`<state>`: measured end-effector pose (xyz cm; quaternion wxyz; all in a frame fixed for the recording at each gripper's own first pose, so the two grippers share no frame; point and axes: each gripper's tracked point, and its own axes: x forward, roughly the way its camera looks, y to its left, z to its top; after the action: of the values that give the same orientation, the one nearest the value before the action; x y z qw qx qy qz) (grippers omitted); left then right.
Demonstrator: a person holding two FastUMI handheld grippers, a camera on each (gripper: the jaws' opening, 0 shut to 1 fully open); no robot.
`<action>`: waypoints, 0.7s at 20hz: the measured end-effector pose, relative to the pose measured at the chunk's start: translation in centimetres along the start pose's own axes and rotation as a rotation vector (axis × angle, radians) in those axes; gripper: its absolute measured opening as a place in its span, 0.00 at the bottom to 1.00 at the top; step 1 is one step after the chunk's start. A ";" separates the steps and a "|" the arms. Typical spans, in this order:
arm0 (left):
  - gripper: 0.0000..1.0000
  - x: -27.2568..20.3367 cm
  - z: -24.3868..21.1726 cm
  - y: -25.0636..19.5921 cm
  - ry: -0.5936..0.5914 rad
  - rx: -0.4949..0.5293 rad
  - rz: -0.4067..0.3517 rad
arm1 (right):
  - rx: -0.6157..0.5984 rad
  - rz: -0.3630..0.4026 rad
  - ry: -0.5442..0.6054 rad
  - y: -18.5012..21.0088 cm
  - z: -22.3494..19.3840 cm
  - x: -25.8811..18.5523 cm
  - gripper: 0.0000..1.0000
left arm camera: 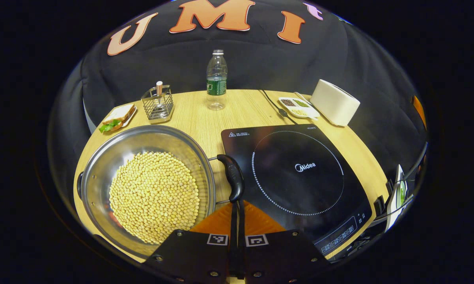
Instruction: First push the handle of the pot to place it horizontally, then grasp the pot with both hands and set it on the induction cooktop.
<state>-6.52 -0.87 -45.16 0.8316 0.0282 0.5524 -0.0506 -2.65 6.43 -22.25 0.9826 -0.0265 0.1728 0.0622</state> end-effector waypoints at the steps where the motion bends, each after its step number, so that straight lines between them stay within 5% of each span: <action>1: 0.01 0.0 0.0 -0.3 -0.002 0.007 -0.006 | 0.005 0.004 0.008 0.1 -0.2 0.0 0.95; 6: 0.02 -3.6 2.1 -0.3 -0.134 0.074 -0.007 | 0.030 0.038 0.052 1.8 -1.2 0.9 0.95; 9: 0.02 -6.9 4.9 2.0 -0.288 0.131 0.070 | 0.061 0.110 0.104 5.2 -1.9 1.9 0.97; 14: 0.46 -12.5 7.3 8.0 -0.387 0.069 0.146 | 0.112 0.234 0.227 12.5 -3.4 3.5 0.96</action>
<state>-3.74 6.99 -30.93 0.9221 0.0865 0.3768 -0.0136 -2.12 18.99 -26.99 0.9428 0.0419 0.2877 0.1629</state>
